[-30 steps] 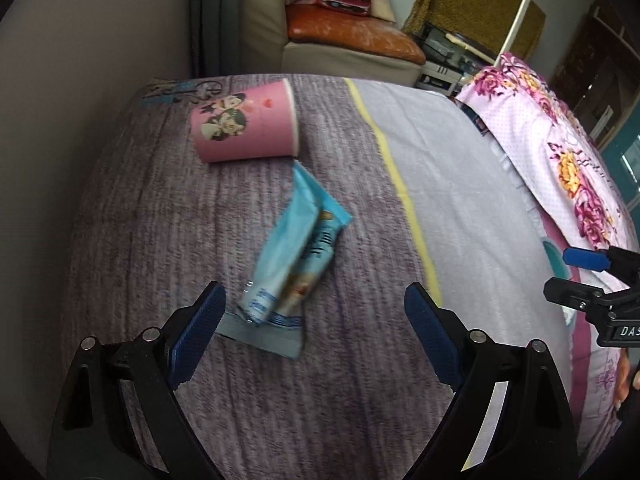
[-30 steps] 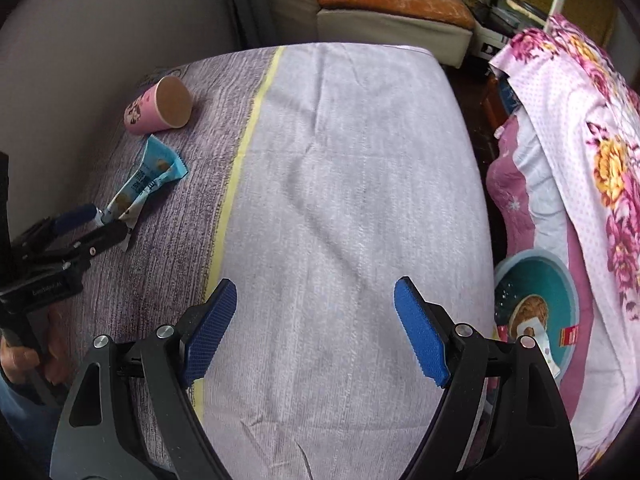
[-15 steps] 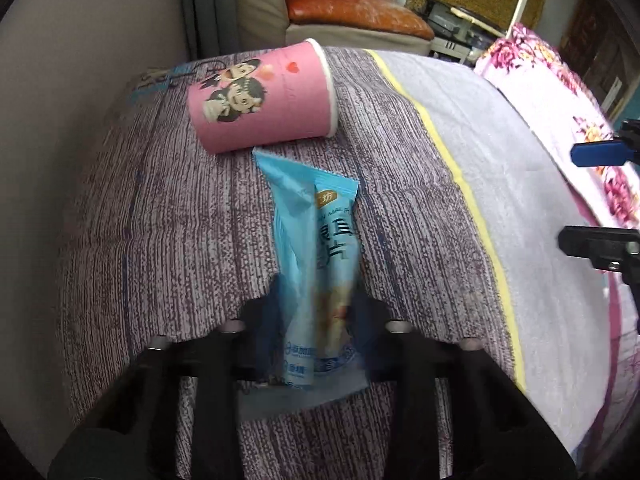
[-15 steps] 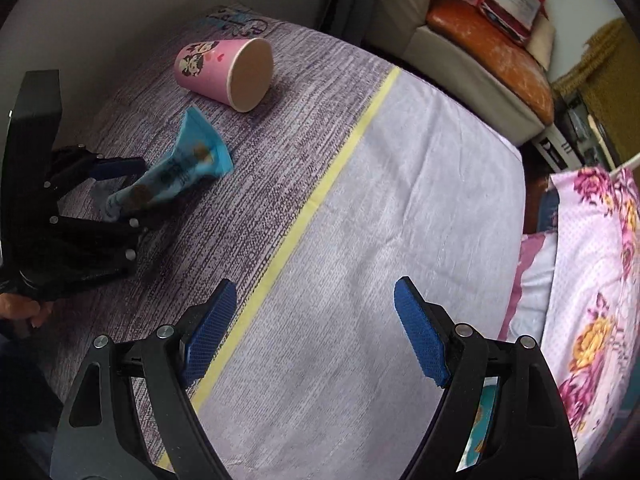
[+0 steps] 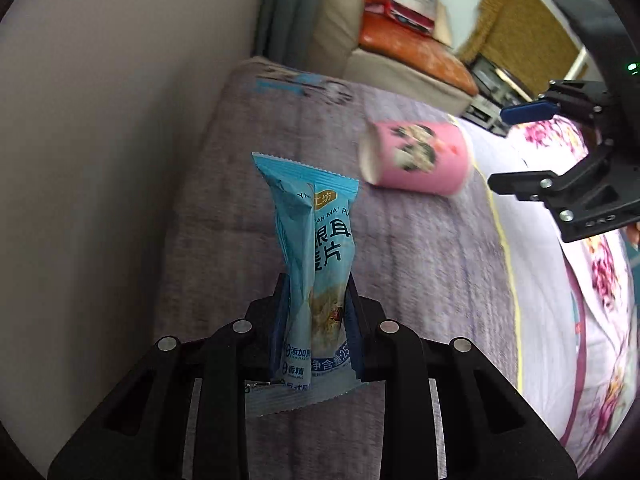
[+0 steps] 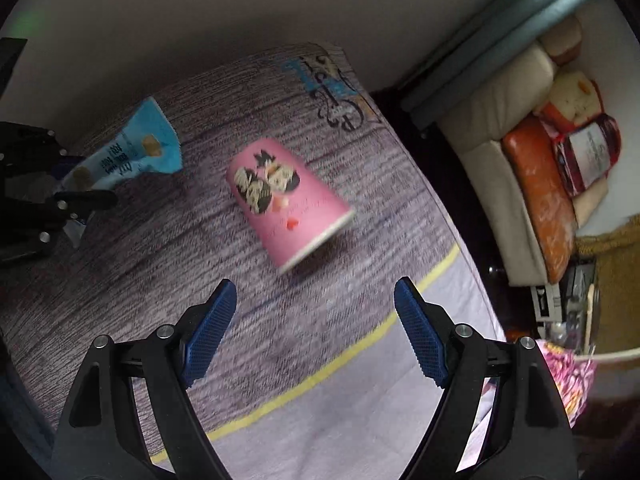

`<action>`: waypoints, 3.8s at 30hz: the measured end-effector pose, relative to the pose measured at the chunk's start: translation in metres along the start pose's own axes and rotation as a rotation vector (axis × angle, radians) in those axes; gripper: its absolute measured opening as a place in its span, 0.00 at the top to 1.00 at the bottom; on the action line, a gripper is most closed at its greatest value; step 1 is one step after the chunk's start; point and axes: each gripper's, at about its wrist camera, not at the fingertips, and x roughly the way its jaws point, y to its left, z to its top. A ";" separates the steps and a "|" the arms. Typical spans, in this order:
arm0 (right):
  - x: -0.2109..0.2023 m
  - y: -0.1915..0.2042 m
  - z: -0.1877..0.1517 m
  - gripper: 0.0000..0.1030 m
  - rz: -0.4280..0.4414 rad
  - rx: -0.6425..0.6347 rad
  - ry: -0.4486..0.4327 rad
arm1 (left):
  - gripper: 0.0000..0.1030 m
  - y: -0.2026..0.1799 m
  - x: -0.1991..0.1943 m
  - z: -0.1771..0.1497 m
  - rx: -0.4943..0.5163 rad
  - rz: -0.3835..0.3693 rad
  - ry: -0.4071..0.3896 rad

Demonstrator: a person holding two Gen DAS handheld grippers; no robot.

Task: Collect trash
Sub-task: 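Grasp the blue wafer packet with the left tool while the right tool grasps the pink paper cup, then carry the blue packet and pink cup over the wastebasket with both tools, then drop the pink cup into the wastebasket with the right tool while the left tool drops the packet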

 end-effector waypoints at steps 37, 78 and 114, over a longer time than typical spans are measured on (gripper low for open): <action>-0.017 -0.012 -0.166 0.45 0.155 0.589 -0.064 | 0.74 -0.112 -0.008 -0.027 0.141 -0.080 0.033; -0.083 -0.046 -0.626 0.44 0.022 1.484 -0.264 | 0.74 -0.522 0.057 -0.146 0.639 -0.291 0.216; -0.059 -0.054 -0.648 0.42 0.029 1.538 -0.221 | 0.12 -0.529 0.074 -0.152 0.621 -0.236 0.213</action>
